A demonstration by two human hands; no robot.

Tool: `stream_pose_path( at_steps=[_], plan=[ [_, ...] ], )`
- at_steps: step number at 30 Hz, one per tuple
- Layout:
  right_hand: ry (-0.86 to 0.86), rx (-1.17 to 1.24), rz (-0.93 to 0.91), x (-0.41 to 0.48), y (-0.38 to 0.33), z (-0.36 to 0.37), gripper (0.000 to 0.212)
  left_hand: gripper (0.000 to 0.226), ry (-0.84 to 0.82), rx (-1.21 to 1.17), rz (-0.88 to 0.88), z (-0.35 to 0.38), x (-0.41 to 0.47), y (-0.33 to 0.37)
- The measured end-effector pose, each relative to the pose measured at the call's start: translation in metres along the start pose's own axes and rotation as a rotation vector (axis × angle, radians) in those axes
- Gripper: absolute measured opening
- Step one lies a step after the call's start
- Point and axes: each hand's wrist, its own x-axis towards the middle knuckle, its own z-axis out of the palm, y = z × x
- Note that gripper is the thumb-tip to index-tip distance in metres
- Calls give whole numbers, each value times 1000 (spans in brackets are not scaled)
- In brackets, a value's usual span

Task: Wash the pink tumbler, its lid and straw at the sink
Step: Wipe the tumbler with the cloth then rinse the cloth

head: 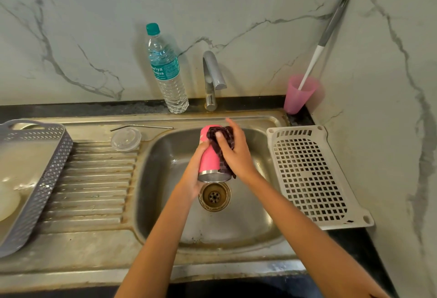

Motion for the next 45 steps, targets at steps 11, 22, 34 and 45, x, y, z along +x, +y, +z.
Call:
stream_pose_path(
  at_steps=[11,22,34,45],
  plan=[
    [93,-192,-189,-2,-2,2,34,36,37,93,53,11,-3,0],
    [102,-145,29,-10,4,9,16,35,89,77,103,11,-8,0],
    [56,102,271,14,-12,-2,28,50,143,140,104,13,-13,-2],
    [129,-342,-63,-3,-7,18,25,35,109,95,133,8,-12,-7]
  ],
)
